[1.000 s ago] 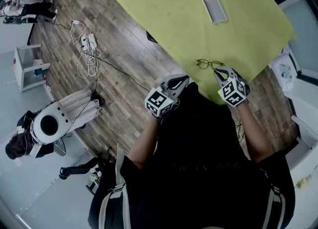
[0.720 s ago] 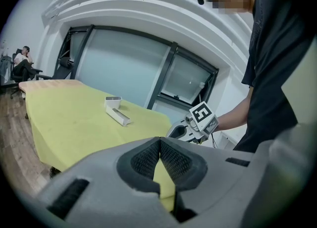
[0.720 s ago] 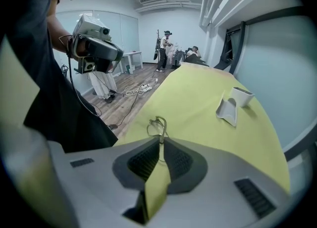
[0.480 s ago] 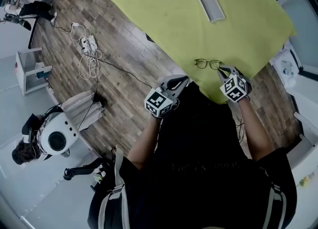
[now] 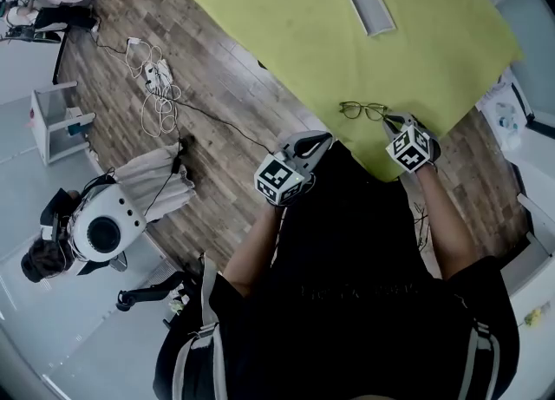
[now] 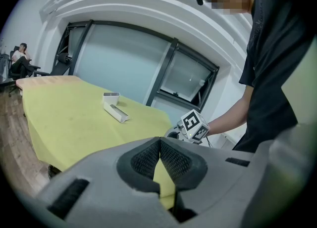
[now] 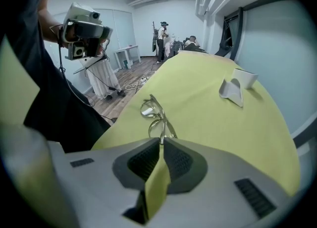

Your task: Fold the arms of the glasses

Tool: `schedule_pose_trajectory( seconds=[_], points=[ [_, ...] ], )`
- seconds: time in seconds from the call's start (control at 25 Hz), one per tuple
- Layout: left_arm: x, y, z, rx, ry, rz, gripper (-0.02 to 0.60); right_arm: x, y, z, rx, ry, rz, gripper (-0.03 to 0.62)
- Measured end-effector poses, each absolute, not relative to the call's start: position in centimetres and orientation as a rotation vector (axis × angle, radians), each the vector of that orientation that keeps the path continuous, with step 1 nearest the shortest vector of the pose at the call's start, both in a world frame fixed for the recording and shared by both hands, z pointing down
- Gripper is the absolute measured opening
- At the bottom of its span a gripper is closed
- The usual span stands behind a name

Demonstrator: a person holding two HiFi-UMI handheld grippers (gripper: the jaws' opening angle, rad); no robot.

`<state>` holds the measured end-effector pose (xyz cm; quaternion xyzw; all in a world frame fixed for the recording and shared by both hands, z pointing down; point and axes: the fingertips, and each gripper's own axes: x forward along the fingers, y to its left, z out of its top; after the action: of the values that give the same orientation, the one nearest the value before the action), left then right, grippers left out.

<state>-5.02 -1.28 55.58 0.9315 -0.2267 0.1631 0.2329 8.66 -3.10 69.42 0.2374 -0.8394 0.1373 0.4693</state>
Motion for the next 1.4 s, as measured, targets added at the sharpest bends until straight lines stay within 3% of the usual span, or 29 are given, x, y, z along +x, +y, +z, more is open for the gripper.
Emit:
schedule_pose_trajectory(
  seconds=[1.4],
  points=[
    [-4.0,-1.2,55.6,2.569,-0.649,0.451,0.018,8.4,-3.5,71.6,0.644,-2.072,0.442,0.048]
  ],
)
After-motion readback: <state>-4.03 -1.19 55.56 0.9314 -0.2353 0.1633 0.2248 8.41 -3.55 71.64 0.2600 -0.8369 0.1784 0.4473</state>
